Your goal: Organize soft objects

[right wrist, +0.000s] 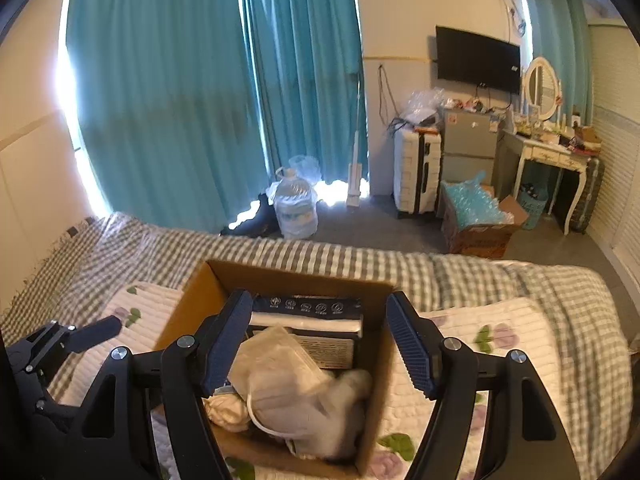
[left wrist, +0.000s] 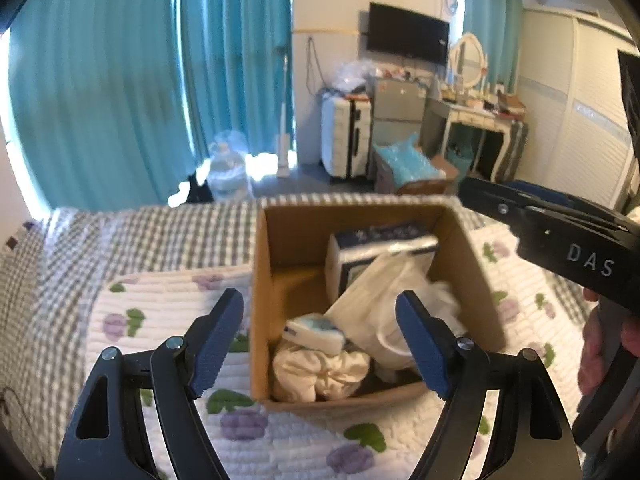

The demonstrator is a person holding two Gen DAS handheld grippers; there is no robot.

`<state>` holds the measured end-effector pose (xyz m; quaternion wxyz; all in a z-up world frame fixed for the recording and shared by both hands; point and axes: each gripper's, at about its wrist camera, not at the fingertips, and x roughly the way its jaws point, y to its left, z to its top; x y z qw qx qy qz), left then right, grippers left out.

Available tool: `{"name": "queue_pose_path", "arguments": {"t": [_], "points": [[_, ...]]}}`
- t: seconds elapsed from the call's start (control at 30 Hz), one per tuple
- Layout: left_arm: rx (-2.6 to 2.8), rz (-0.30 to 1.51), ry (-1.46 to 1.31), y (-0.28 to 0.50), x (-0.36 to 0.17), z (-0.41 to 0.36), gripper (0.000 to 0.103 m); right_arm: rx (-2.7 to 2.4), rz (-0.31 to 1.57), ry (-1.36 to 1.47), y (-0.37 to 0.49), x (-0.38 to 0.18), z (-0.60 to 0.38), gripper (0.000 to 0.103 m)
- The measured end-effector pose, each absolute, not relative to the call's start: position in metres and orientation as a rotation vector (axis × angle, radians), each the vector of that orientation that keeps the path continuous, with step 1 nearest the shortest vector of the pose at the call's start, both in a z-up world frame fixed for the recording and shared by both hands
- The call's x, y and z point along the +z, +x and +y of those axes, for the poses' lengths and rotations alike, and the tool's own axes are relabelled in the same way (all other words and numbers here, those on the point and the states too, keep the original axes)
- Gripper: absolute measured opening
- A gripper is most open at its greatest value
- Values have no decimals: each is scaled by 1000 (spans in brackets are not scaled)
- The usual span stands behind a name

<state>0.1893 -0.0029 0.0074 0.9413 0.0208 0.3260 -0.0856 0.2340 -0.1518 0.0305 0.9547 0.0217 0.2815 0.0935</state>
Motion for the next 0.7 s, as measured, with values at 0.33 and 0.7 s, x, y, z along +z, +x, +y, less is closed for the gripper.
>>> {"name": "queue_pose_path", "arguments": {"t": [0.33, 0.7], "points": [[-123, 391, 46, 83, 138, 5, 88, 150, 410, 34, 116, 160, -183, 77], [-121, 145, 75, -41, 207, 12, 103, 95, 199, -49, -27, 229, -193, 103]]}}
